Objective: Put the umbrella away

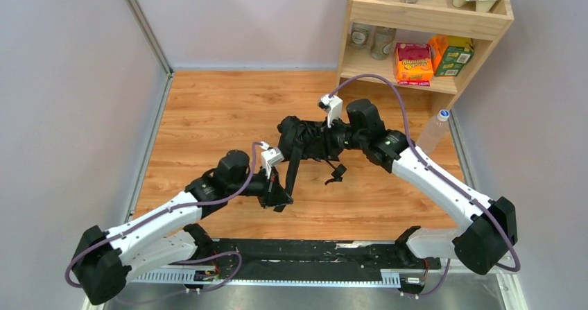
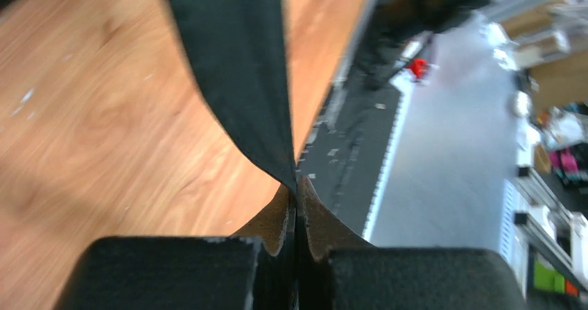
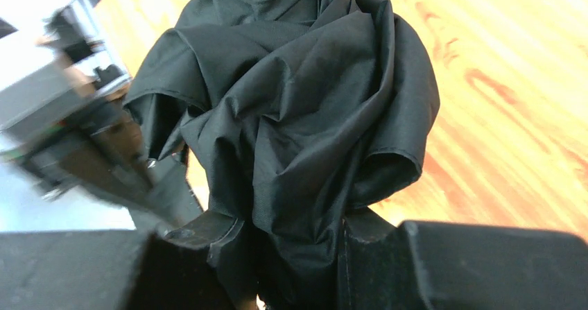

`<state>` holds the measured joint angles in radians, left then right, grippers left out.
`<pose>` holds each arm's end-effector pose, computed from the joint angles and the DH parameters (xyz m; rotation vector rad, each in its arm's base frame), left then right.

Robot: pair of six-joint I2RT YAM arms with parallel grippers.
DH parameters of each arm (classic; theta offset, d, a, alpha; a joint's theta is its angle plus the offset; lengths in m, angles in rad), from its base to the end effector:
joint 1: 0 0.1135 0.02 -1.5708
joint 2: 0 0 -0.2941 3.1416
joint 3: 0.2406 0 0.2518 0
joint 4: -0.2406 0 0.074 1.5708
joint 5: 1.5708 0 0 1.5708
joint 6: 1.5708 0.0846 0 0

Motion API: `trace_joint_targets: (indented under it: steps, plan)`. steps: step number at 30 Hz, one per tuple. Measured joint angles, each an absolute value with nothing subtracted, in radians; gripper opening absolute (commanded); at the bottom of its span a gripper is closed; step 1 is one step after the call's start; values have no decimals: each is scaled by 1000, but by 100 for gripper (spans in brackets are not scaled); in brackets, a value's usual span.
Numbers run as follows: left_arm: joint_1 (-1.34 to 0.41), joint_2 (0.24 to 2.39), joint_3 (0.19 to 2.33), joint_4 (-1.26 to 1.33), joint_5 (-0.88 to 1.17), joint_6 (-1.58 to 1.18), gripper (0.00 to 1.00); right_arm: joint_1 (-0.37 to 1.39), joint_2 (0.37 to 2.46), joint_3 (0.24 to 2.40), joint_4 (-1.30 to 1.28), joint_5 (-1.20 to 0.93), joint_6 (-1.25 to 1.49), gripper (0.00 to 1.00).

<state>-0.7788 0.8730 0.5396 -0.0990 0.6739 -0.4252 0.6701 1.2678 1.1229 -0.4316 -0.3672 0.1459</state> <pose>0.1116 -0.1844 0.2568 0.8532 2.0333 -1.4009 0.2250 0.2170 0.3349 -0.7915 2.0868 0.8566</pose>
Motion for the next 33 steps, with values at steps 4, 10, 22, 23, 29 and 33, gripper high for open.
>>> trace_joint_targets:
  steps: [4, 10, 22, 23, 29, 33]
  plan:
    - [-779, 981, 509, -69, 516, -443, 0, 586, 1269, 1046, -368, -591, 170, 0]
    - [-779, 1061, 529, -64, 371, -439, 20, 531, 1268, 997, -302, -839, 198, 0]
    - [-779, 878, 550, -203, 138, -448, 63, 494, 1376, 1083, -335, -814, 172, 0]
    - [-779, 845, 552, -222, 123, -450, 63, 494, 1398, 1107, -349, -785, 156, 0]
    - [-779, 678, 554, -369, 39, -497, 63, 494, 1502, 1236, -418, -525, 14, 0]
    - [-779, 600, 554, -447, -1, -539, 62, 492, 1576, 1319, -415, -315, -127, 0]
